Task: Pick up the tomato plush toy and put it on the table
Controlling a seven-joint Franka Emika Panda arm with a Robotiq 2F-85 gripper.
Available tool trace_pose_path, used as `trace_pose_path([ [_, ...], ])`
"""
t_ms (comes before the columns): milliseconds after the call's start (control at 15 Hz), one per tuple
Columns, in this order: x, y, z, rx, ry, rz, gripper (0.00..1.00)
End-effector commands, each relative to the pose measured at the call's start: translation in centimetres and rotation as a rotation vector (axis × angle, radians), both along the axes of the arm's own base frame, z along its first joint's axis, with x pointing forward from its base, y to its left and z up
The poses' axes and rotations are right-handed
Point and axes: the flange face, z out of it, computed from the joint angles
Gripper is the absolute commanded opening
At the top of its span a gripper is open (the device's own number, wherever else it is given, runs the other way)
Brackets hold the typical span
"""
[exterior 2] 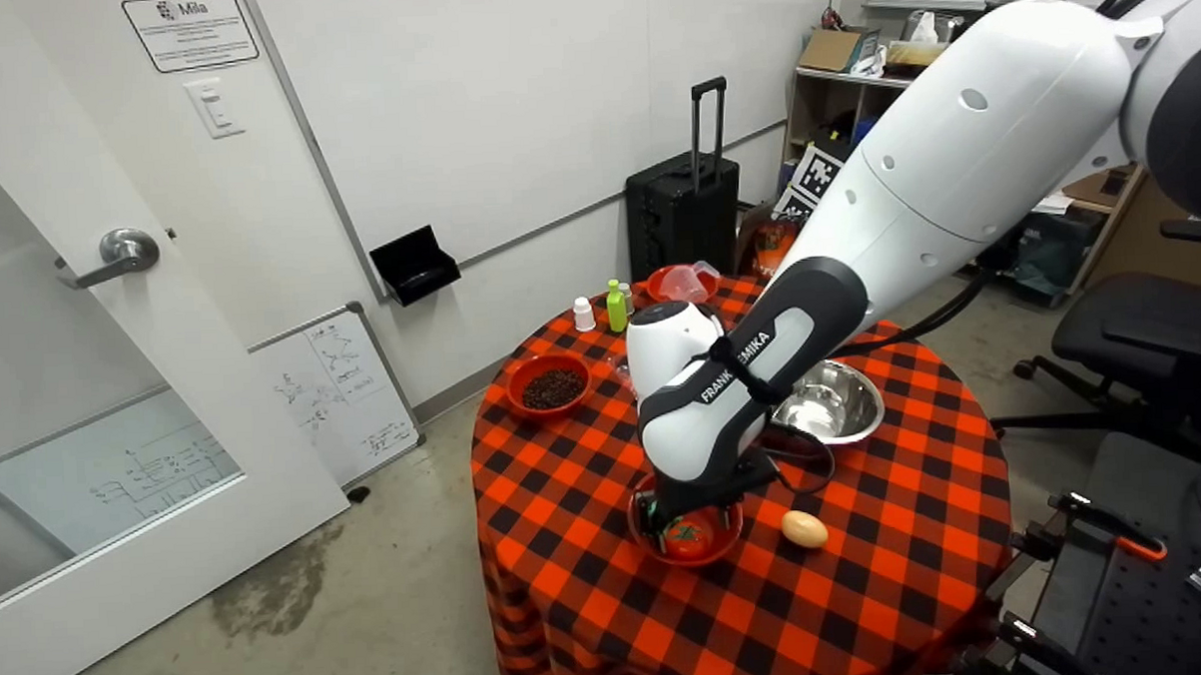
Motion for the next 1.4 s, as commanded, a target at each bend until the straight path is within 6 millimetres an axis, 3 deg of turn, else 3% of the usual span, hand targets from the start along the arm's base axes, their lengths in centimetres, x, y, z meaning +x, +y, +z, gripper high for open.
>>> trace_pose_path([
  [0, 0.9, 0.4, -1.3, 0.01, -0.004, -0.025, 1.0],
  [400, 1.1, 0.5, -2.5, 0.01, 0.005, -0.035, 1.0],
  [533, 1.1, 0.5, -2.8, 0.011, 0.008, -0.039, 0.85],
  [600, 1.2, 0.5, -2.8, 0.011, 0.008, -0.042, 0.67],
  [867, 1.3, 0.5, -2.8, 0.012, 0.007, -0.051, 0.38],
  [1133, 1.4, 0.4, -2.2, 0.01, 0.001, -0.064, 0.38],
  [1333, 1.1, 0.3, -0.2, 0.024, -0.024, -0.068, 0.38],
])
